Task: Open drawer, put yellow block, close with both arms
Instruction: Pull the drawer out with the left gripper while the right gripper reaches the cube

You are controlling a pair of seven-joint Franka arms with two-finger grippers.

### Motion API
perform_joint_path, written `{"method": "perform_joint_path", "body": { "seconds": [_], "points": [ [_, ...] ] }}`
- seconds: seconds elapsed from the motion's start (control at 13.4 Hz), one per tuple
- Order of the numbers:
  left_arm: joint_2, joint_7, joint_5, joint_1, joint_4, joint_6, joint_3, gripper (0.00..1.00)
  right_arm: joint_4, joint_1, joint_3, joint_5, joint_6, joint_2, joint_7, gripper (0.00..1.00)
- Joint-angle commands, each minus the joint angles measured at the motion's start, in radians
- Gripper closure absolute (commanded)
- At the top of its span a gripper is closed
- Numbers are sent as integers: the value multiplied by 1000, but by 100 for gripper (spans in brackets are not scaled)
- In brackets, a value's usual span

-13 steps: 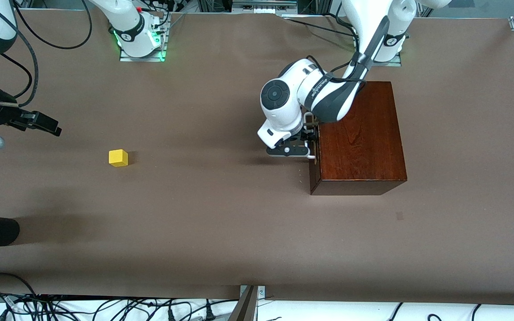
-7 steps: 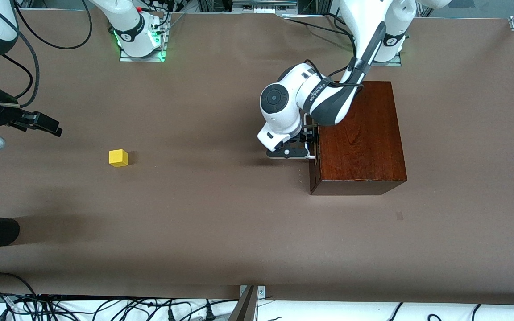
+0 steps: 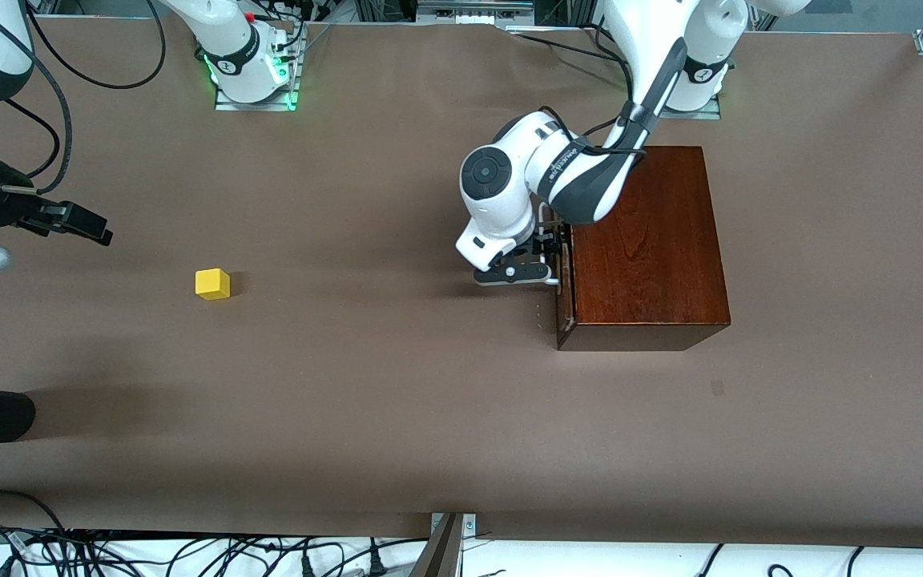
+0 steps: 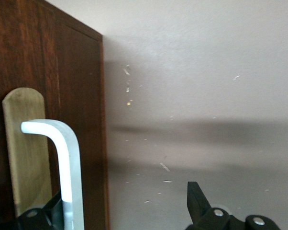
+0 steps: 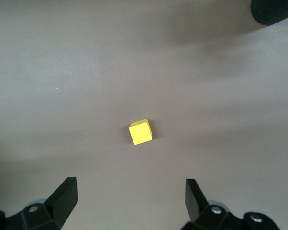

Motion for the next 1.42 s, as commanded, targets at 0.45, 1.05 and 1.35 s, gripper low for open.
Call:
{"method": "perform_joint_path", "body": {
  "seconds": [0.45, 1.05, 1.35],
  "points": [
    [129, -135, -88, -122, 150, 113, -6, 0, 8, -5, 4, 2, -13, 1, -5, 0],
    [186, -173, -131, -168, 252, 147, -5, 0, -76, 6, 16, -1, 71, 1, -6, 0],
    [195, -175, -133, -178, 274, 171, -5, 0, -134, 18, 16, -9, 131, 29, -130, 0]
  ]
}}
